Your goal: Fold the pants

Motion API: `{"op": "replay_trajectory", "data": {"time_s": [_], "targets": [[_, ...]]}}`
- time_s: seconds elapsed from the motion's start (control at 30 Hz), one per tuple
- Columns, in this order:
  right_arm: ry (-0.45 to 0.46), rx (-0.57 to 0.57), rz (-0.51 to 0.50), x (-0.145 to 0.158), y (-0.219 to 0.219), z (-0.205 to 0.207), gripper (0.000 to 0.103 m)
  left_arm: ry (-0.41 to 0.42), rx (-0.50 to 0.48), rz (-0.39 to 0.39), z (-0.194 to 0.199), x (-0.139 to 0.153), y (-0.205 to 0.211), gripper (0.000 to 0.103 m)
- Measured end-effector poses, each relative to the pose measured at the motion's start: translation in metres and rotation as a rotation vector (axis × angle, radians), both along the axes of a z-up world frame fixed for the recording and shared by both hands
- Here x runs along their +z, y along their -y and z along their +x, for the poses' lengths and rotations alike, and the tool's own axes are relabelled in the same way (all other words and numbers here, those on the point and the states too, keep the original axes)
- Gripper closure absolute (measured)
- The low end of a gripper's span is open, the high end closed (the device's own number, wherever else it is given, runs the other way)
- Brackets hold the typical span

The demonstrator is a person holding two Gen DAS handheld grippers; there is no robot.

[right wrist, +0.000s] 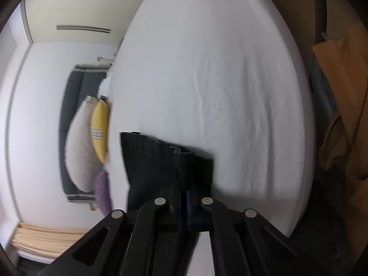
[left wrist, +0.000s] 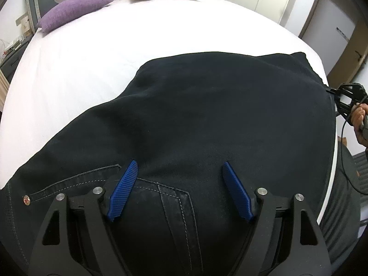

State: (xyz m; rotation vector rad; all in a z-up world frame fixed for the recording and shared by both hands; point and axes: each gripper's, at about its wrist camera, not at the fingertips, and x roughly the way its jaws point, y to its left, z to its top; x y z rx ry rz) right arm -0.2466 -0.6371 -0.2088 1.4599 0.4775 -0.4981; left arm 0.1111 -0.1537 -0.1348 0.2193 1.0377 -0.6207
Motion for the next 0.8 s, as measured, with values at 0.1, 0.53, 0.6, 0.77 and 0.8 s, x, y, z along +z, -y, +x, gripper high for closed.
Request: {"op": "replay_trajectory", "data": {"time_s": [0.1,0.53,0.6,0.77,0.8], "targets": [[-0.037,0.005,-0.043,0.013,-0.002,-0.006,0.094,0.003,0.010,-0.013,0.000,-0.001,0.000,0.027],[0.042,0.374,-0.051,0.063,-0.093,0.018,0.053,0.033,0.016,-0.015,-0.014,-0.004,-0.011,0.025],[0.048,0.438,0.045,0.046,-0.116,0.031,0.055,0.032,0.017,-0.017,-0.014,-0.004,-0.012,0.025],[-0.006,0.458,0.121,0.022,-0.133,0.046,0.065,0.033,0.019,-0.022,-0.017,-0.002,-0.014,0.025],[-0.014,0.460,0.120,0.021,-0.133,0.047,0.065,0.033,0.020,-0.024,-0.017,-0.002,-0.015,0.025]]}}
